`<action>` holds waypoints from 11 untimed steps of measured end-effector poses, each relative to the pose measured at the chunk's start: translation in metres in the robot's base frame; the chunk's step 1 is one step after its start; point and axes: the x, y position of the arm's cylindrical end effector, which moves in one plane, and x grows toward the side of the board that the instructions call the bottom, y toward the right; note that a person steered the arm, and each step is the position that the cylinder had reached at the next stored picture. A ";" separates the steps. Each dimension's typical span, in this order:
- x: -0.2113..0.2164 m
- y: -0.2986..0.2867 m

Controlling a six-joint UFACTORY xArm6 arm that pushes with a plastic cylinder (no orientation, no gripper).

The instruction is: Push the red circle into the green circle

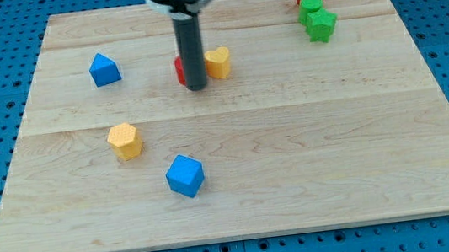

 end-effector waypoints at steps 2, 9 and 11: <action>-0.031 -0.070; -0.120 0.136; -0.120 0.137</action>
